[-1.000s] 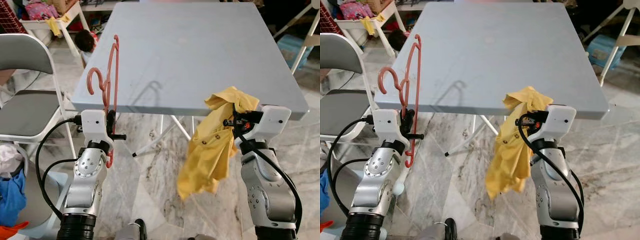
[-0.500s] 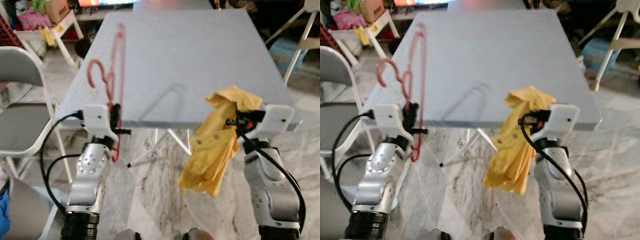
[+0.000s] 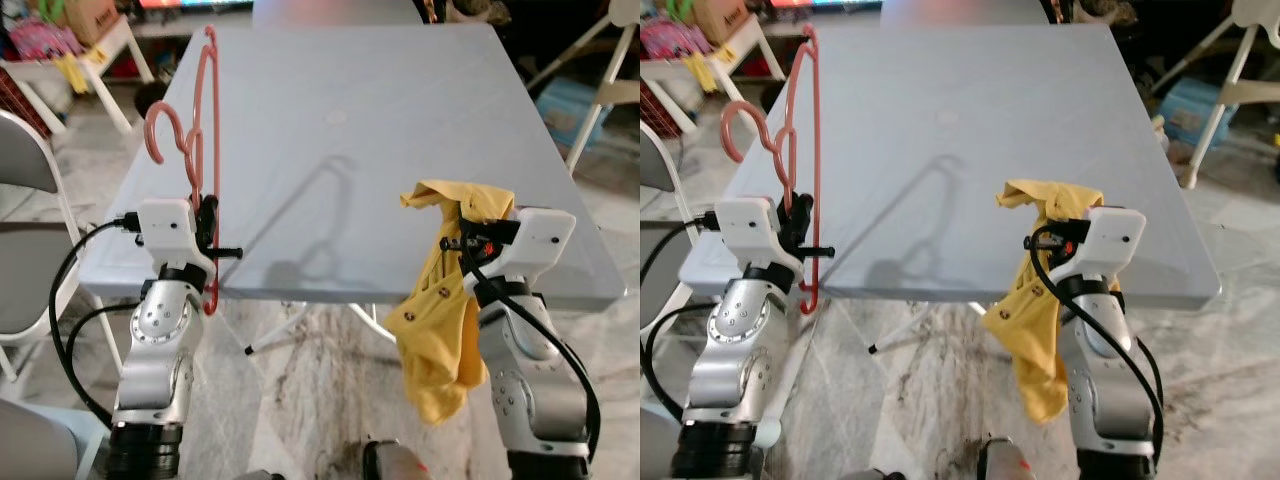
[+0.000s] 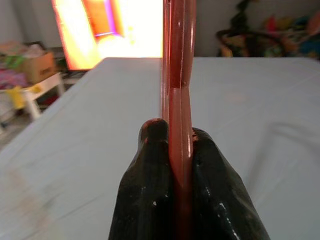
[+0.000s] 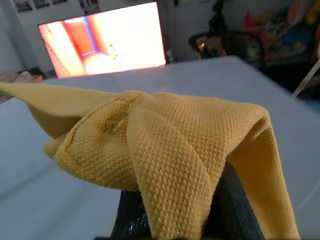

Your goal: Hang hanger

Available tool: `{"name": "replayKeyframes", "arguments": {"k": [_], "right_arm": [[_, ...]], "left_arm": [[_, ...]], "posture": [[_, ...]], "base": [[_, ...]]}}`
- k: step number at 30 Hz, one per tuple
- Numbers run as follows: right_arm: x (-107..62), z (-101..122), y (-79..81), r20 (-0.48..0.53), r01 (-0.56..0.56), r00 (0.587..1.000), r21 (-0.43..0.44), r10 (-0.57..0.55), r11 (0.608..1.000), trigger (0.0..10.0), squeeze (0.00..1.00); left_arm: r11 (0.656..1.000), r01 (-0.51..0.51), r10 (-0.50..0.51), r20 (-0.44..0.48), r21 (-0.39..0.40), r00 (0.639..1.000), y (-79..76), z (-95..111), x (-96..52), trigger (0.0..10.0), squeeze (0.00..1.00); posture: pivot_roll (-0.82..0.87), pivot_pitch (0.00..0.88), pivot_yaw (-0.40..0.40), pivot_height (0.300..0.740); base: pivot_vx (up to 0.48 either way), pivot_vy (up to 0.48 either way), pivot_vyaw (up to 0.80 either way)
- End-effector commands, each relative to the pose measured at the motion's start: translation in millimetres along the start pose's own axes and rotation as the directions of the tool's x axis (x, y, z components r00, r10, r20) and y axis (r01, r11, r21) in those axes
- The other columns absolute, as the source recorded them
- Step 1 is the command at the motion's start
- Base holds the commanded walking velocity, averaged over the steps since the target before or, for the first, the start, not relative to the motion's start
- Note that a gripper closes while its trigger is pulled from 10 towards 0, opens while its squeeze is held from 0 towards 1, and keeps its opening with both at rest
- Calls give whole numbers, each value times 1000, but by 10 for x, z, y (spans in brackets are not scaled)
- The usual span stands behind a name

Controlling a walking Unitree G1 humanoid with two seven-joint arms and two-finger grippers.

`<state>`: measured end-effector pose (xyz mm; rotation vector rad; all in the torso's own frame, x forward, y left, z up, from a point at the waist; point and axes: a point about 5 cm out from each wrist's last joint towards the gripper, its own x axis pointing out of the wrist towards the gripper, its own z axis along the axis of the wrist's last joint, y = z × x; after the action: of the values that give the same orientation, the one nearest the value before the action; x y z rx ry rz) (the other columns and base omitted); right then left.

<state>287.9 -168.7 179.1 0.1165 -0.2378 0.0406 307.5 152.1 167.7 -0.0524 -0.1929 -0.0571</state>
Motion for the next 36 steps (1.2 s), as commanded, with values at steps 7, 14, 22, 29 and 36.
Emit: {"name": "replayKeyframes", "arguments": {"k": [7,14,22,29,36], "right_arm": [[7,108,88,44,-53,998,3,53,999,10000,0],[-2,95,96,30,-72,997,0,72,997,10000,0],[30,76,121,15,-102,995,3,102,995,10000,0],[336,175,294,22,-254,967,1,253,967,10000,0],[866,740,582,179,-401,894,-85,410,912,10000,0]], "left_arm": [[997,2,-2,-10,83,1000,77,-67,-166,10000,0],[991,-17,23,-45,133,999,172,-146,-340,10000,0],[986,-63,79,-100,156,992,272,-220,-453,10000,0],[986,-57,73,-95,157,993,269,-173,-480,10000,0],[986,-60,76,-101,153,992,242,-182,-496,10000,0]], "posture": [[-61,183,20,740],[-47,200,9,740],[-24,206,2,740],[9,209,-5,740],[15,211,-16,740]], "base": [[0,0,0],[0,0,0],[0,0,0],[0,0,0],[0,0,0]]}}
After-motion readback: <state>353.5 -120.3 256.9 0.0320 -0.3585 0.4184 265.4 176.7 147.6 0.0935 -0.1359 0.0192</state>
